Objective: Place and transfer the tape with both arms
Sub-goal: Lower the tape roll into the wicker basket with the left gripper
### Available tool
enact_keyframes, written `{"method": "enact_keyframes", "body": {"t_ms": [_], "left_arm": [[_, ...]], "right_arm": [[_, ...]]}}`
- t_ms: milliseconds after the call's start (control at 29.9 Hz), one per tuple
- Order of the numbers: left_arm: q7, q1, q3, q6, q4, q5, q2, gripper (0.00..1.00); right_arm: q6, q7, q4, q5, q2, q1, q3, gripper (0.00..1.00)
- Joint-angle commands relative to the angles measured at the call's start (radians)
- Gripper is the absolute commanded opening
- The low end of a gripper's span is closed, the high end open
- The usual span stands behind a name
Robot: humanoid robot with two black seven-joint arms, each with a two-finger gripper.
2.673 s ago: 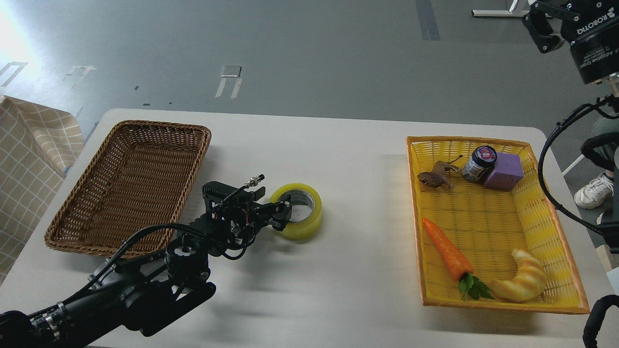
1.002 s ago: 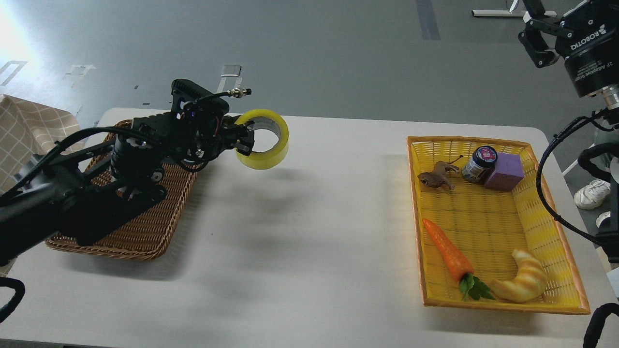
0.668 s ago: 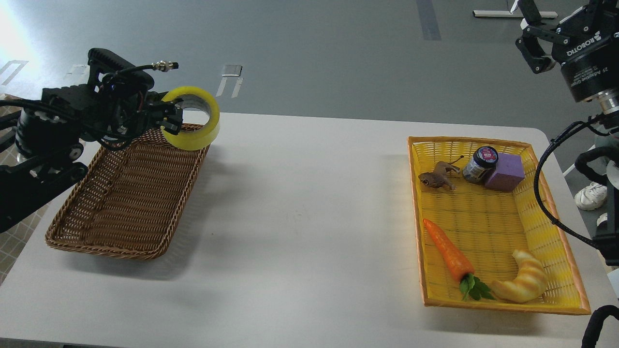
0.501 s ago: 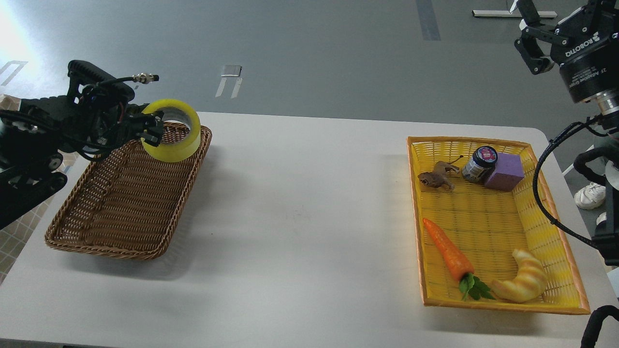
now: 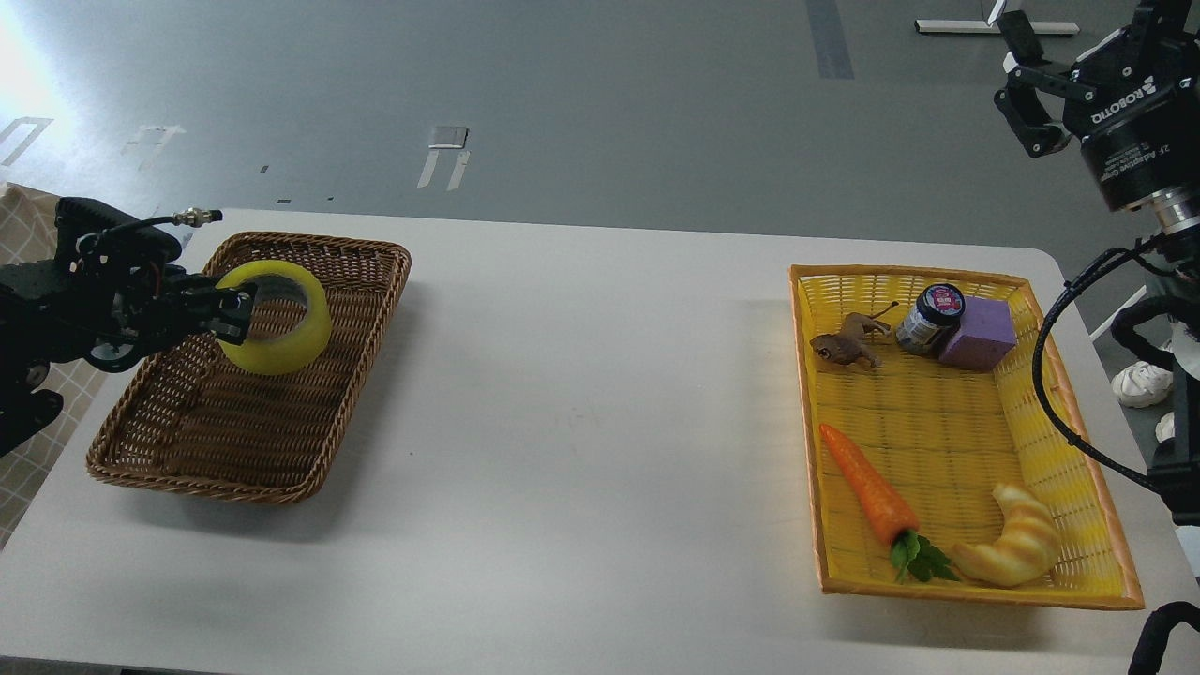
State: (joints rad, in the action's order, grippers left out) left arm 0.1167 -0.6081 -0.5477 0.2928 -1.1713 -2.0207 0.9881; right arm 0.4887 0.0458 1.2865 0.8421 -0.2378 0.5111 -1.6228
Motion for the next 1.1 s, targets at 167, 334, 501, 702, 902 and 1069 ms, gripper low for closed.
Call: {"method": "enact_keyframes", "body": {"t_ms": [167, 334, 501, 702, 902, 1069], "left_arm": [[0.07, 0.05, -0.001, -0.083, 0.104, 0.027, -0.011, 0.17], [0.116, 0.062, -0.001, -0.09, 0.145, 0.102, -0.026, 0.3], [0.201, 0.062, -0.001, -0.096, 0.171, 0.109, -0.037, 0.59], [0.224, 0.061, -0.003, -0.13, 0.193, 0.109, -0.039, 0.8], [0.224, 0.047, -0.017, -0.132, 0.206, 0.183, -0.035, 0.97], [0.225, -0.031, -0.024, -0.17, 0.205, 0.405, -0.043, 0.97]], "right_arm": [[0.0, -0.007, 0.008, 0.0, 0.0, -0.005, 0.0, 1.0], [0.0, -0.009, 0.017, 0.0, 0.002, -0.008, 0.0, 1.0], [0.0, -0.009, 0.037, 0.0, 0.002, -0.026, 0.0, 1.0], [0.0, -0.009, 0.039, 0.0, 0.002, -0.04, -0.002, 1.0], [0.0, -0.009, 0.037, 0.0, 0.002, -0.045, -0.002, 1.0], [0.0, -0.008, 0.037, 0.0, 0.0, -0.045, -0.002, 1.0]]}}
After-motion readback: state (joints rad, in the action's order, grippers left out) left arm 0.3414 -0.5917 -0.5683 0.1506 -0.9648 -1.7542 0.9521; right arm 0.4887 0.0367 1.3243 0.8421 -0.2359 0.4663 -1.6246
